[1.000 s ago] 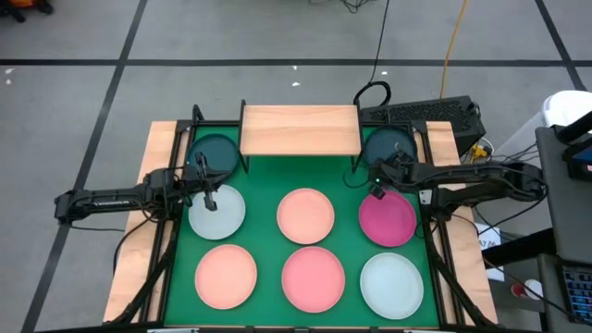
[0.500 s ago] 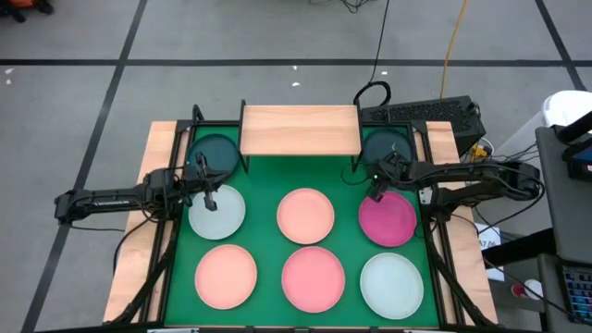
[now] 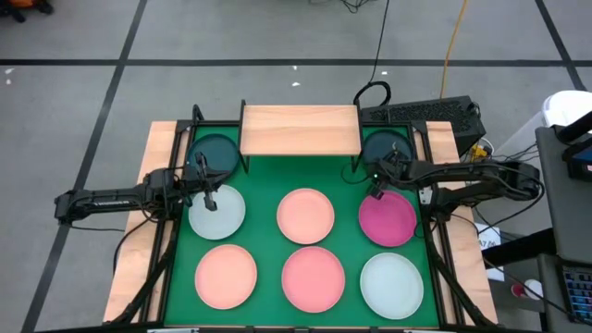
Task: Place and stack plates onto a shelf
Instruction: Put the right black plate on the shelf, then stack the left white plate on top of the black plate on the shelf
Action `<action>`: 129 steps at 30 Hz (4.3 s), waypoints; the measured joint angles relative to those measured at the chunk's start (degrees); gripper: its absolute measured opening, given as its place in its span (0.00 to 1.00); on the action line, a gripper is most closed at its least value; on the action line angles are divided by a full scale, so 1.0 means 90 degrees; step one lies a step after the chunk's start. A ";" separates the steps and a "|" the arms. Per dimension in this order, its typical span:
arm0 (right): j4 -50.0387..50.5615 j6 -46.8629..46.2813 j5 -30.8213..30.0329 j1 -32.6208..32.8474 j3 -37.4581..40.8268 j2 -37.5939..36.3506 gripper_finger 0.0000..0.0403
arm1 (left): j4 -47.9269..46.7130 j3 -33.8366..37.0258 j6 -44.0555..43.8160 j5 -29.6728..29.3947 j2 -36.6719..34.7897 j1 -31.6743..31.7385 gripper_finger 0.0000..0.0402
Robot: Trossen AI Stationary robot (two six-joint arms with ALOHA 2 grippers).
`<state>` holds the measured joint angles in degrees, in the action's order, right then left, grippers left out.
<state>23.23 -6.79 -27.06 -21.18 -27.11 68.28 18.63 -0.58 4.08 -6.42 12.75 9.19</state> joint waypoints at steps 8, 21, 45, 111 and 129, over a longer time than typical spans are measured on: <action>-0.0215 -0.0077 0.0377 -0.0205 0.0261 0.0105 0.15 | 0.0000 -0.0002 0.0000 0.0000 -0.0001 0.0000 0.04; -0.0208 -0.0202 0.0520 0.0152 0.0290 -0.0418 0.01 | 0.0000 -0.0001 -0.0001 0.0000 -0.0001 -0.0001 0.04; 0.0294 0.0504 -0.1119 0.0910 -0.2591 -0.1754 0.00 | 0.0000 -0.0002 0.0000 -0.0001 0.0000 0.0000 0.04; -0.1173 0.2120 0.1061 0.2728 -0.4098 0.0184 0.37 | 0.0001 -0.0002 -0.0001 0.0000 -0.0001 -0.0001 0.04; -0.5888 0.2667 0.0998 0.4269 -0.0350 -0.1693 0.37 | 0.0000 -0.0002 0.0015 0.0000 0.0000 0.0000 0.04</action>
<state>-29.77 17.21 -18.08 17.23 -30.26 53.05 18.63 -0.60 4.21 -6.42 12.75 9.19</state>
